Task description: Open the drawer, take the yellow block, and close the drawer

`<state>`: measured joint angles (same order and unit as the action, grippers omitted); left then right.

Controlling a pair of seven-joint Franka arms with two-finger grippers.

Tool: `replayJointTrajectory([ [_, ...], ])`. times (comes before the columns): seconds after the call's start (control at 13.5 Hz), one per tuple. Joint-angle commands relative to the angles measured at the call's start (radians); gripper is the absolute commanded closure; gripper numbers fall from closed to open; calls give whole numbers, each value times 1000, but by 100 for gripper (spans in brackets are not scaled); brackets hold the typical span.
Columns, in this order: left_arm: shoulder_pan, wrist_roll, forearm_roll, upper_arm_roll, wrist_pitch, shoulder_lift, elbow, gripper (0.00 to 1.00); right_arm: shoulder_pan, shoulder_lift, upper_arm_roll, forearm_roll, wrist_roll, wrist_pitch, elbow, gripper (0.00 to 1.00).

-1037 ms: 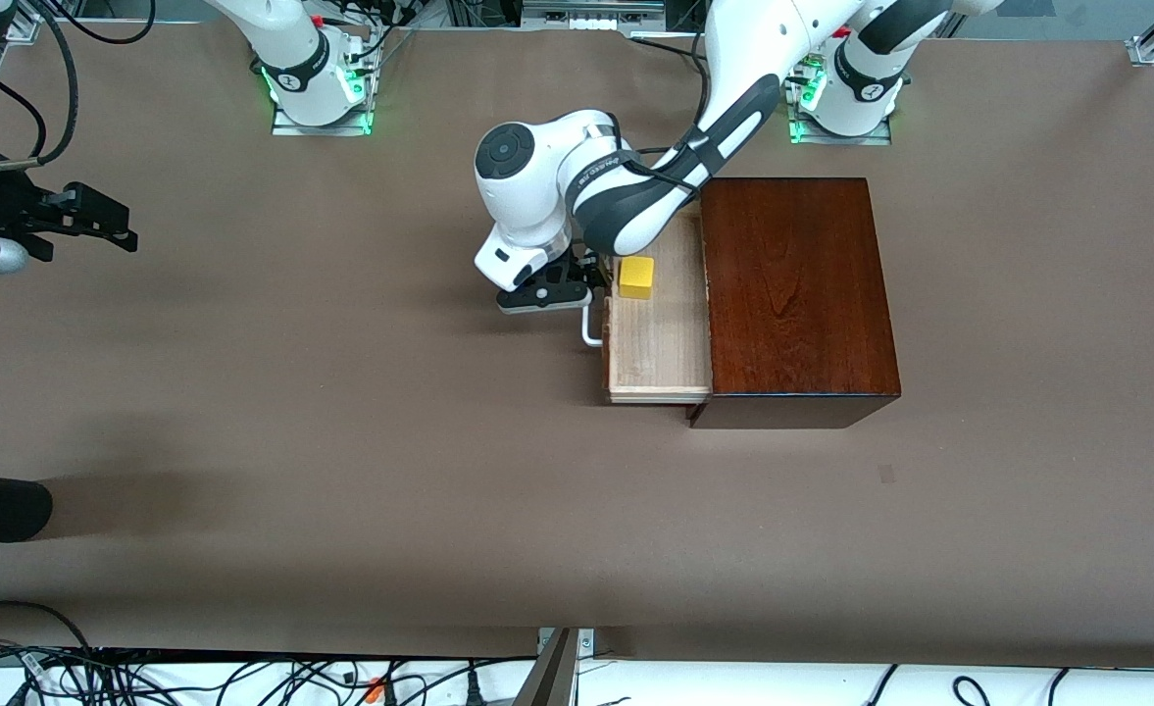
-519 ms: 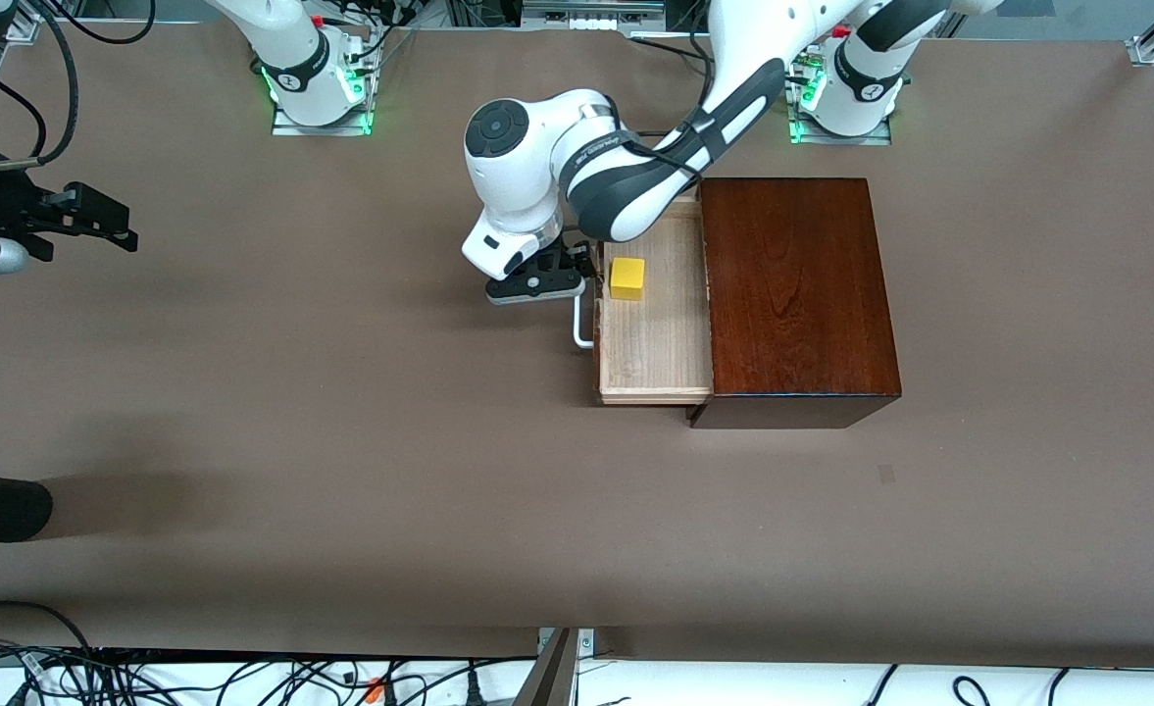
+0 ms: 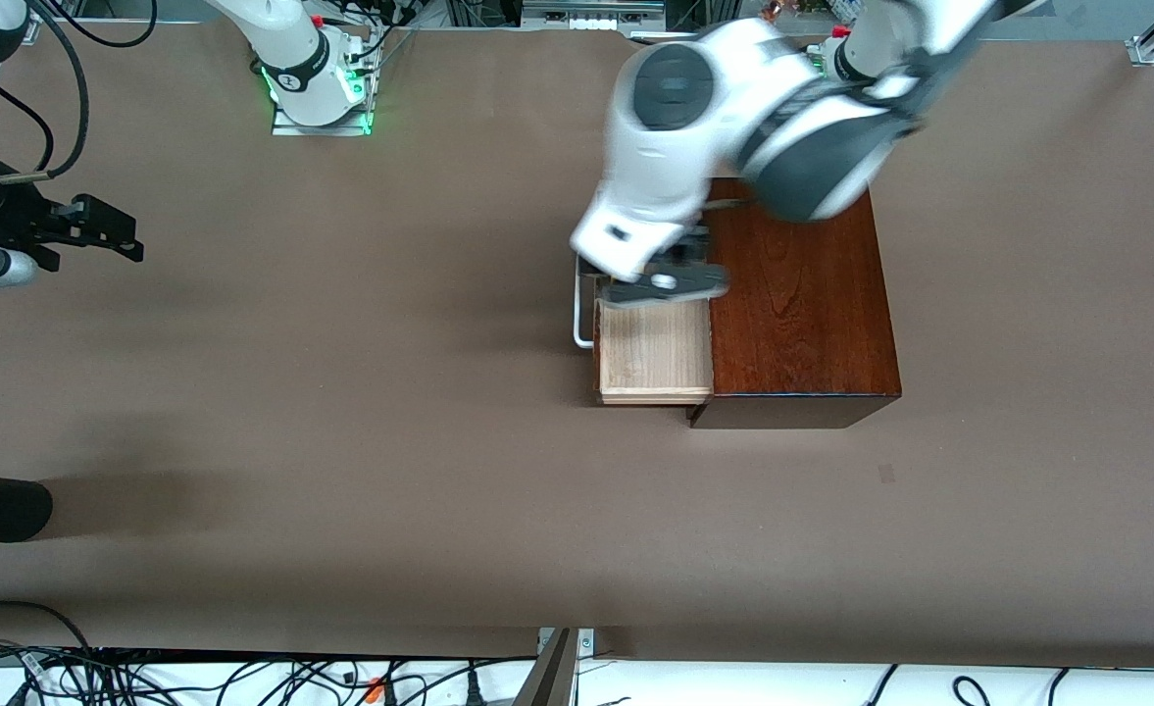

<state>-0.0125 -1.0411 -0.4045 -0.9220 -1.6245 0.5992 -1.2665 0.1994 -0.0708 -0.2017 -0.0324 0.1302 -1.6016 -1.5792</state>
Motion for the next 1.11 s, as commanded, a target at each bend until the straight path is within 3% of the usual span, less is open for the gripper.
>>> replayJointTrajectory([
  [0.0,-176,82,26,-67,8,-33,-73,0,14,-18,11,-10,0,2,16,0],
  [0.15,-249,133,24,-66,5,-36,-71,0,23,-4,47,-15,6,23,18,0],
  [0.59,-452,409,32,-48,-20,-38,-63,0,23,8,318,-15,11,94,19,0],
  [0.74,-439,484,91,53,-24,-85,-65,0,25,-4,424,-15,16,75,24,0],
  [1.04,-276,741,326,416,-35,-244,-111,0,102,-61,530,-15,25,-23,42,0],
])
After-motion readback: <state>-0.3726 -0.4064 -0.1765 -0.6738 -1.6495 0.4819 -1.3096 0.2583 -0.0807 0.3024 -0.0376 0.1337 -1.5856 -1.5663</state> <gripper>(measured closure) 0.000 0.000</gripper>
